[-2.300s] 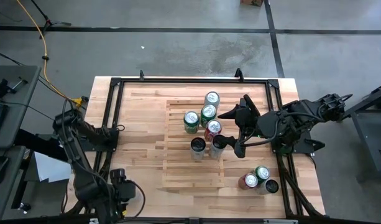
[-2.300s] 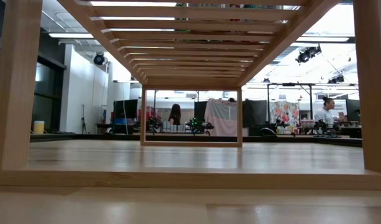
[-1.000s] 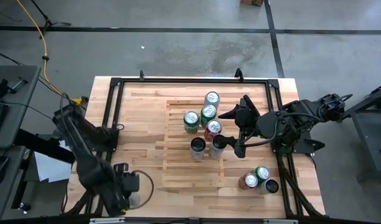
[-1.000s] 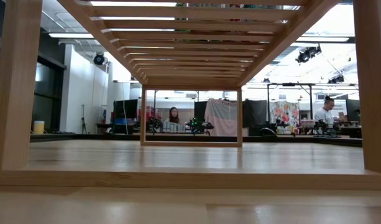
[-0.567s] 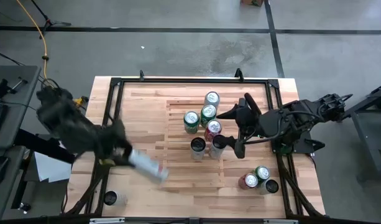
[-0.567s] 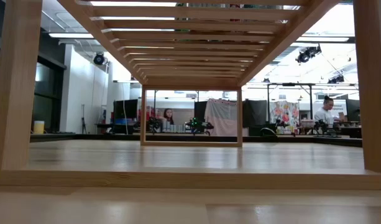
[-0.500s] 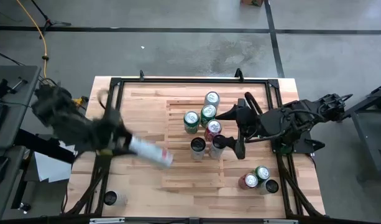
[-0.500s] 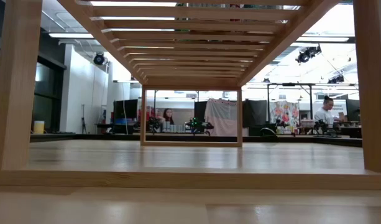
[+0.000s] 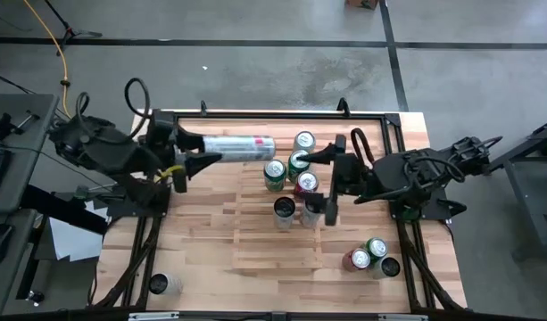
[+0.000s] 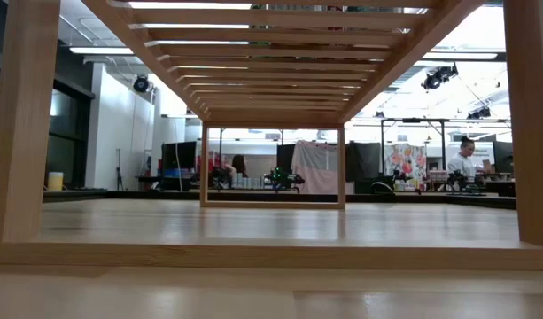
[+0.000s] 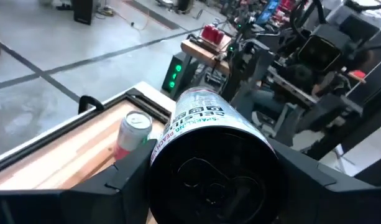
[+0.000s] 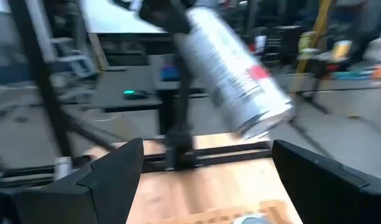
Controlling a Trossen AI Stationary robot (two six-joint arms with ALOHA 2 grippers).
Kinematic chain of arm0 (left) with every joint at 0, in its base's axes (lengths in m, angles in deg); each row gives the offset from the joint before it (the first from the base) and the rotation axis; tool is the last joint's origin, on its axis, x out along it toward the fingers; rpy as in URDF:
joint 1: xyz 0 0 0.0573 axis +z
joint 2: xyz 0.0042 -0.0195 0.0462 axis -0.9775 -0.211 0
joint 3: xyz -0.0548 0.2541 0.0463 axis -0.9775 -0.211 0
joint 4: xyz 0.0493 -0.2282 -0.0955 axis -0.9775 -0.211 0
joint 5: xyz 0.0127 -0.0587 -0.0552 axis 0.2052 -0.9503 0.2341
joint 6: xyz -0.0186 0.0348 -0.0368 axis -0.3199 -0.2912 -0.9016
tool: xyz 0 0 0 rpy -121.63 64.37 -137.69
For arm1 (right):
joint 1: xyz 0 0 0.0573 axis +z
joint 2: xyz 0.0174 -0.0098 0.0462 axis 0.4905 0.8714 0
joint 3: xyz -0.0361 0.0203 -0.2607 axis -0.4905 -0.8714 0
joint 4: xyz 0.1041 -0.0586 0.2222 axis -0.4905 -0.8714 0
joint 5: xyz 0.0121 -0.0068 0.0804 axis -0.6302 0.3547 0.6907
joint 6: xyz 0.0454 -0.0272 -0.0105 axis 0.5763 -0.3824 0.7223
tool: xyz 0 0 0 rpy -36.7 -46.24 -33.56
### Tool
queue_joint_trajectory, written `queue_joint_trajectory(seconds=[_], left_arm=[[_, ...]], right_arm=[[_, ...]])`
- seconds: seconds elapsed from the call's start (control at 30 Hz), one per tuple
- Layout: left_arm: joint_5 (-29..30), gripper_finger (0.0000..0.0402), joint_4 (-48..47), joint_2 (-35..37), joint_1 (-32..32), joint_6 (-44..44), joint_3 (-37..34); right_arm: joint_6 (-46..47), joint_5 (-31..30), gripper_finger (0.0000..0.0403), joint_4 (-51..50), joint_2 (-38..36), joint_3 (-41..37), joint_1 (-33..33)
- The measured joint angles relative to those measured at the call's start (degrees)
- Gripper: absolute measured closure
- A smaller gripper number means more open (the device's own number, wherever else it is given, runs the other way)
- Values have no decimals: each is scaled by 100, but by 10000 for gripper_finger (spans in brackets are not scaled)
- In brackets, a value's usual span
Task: Place canned beverage on shelf
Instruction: Put the white pink soda can on the shelf aligned with the other white pink soda cans
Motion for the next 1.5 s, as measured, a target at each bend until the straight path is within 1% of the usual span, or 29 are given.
queue_joint_trajectory(seconds=[0.17,0.27,0.37,0.63,0.77,0.87,1.03,1.1,1.3,1.43,1.5], left_arm=[[-391,163,-73,-121,310,-412,-4],[-412,163,-78,-162,451,-586,-4],[-437,163,-71,-211,584,-816,-4],[-999,163,-35,-426,887,-1342,0],[-1226,163,-27,-590,953,-1427,0],[-1330,163,-39,-707,990,-1388,0],[-1418,163,-15,-844,1017,-1075,0],[-1470,163,10,-884,1017,-799,0],[-1724,163,97,-914,1010,206,0],[-1766,163,121,-917,1004,761,0],[-1826,163,123,-917,1004,1034,0]], right_arm=[[-670,-692,61,108,96,0,-10],[-1076,-847,61,124,166,2,-35],[-1506,-864,61,126,291,2,-45],[-2680,-1349,61,400,698,2,-76],[-3331,-1709,61,735,883,2,-73],[-3604,-1763,61,818,961,2,-76],[-3509,-1690,61,833,1001,4,-76],[-3249,-1592,61,834,995,4,-76],[-2291,-790,61,743,909,6,-132],[-1983,-638,61,575,863,7,-200],[-1761,-406,61,492,826,7,-265]])
